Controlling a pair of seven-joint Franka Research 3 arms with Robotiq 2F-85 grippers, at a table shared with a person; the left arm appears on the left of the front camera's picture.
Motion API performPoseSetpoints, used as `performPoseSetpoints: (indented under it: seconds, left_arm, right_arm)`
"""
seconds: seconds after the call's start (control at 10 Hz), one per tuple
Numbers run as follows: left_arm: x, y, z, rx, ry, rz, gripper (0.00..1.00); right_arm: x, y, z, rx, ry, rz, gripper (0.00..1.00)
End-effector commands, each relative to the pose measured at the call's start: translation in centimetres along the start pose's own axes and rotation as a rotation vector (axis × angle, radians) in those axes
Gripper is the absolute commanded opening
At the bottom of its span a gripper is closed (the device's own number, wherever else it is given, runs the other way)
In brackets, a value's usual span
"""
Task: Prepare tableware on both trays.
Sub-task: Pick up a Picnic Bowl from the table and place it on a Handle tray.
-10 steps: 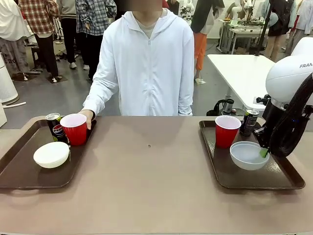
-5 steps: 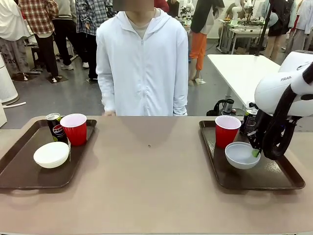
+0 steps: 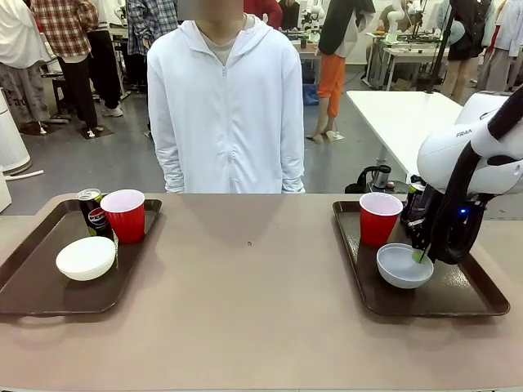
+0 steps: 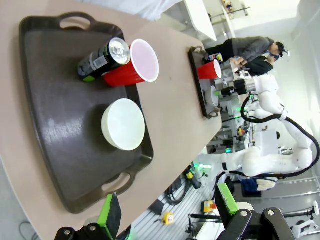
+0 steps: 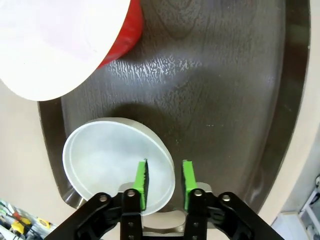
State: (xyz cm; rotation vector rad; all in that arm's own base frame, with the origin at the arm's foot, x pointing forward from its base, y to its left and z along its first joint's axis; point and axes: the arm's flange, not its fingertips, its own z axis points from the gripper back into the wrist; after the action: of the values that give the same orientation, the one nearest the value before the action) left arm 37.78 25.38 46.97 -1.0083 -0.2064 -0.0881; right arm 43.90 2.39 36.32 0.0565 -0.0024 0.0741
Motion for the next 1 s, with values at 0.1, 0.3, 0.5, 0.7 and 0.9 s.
performPoseSetpoints:
  seconds: [0.1,0.3,0.5,0.7,0.9]
  left_arm:
    - [-0.2,0.0,0.3,-0.013,-0.003,-0.017,1.0]
    - [-0.2,0.0,0.3,-0.013,-0.003,-0.017,1.0]
    - [-0.2,0.0,0.3,-0.013,-0.003,-0.017,1.0]
    - [-0.2,0.0,0.3,-0.013,-0.003,-0.017,1.0]
    - [-0.2,0.0,0.3,-0.013,-0.003,-0.017,1.0]
  right_arm:
    - [-0.5,-0.5,2.2,-0.033,0.035,-0.036,1.0]
    - [-2.5,0.2,4.9,-0.056,0.086,-0.103,0.69]
    - [-5.2,1.3,7.4,-0.05,0.115,-0.103,0.89]
    - [-8.2,2.5,9.8,-0.04,0.089,-0.084,1.0]
    - [-10.0,3.1,10.6,-0.044,0.066,-0.098,1.0]
